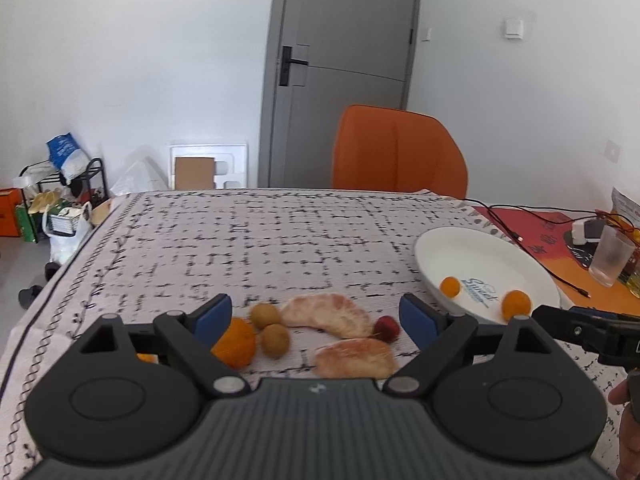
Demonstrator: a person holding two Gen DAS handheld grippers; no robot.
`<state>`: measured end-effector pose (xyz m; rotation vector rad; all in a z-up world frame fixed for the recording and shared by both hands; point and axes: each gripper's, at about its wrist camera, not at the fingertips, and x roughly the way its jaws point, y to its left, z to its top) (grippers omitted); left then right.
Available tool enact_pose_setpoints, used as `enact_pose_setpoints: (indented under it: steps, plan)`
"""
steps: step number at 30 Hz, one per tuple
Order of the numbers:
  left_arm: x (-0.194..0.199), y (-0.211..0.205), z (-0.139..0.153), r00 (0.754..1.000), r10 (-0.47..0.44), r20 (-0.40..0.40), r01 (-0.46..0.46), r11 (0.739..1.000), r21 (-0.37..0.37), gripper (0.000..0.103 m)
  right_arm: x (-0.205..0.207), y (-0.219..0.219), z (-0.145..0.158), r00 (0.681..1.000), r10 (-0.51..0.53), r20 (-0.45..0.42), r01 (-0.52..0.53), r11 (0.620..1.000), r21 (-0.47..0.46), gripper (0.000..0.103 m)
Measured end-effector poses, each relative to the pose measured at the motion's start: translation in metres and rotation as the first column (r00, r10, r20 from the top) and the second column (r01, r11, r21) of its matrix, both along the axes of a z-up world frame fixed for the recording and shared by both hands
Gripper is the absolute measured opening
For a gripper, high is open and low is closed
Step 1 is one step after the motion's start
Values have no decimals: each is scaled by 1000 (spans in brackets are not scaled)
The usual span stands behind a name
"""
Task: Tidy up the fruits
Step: 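Move both open grippers back toward the fruit cluster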
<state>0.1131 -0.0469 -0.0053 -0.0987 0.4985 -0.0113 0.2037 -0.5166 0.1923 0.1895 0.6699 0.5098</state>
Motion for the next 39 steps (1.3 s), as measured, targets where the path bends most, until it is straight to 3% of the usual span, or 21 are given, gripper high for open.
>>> enact_pose_setpoints:
  steps: [29, 39]
  plan:
    - [-28, 83, -20, 990, 140, -26, -142, 987, -78, 89, -6, 69, -7, 986, 159, -56, -160, 987, -23, 103]
    - [-18, 103, -37, 985, 166, -54, -170, 981, -93, 79, -1, 91, -20, 973, 208, -100, -213, 976, -43, 99]
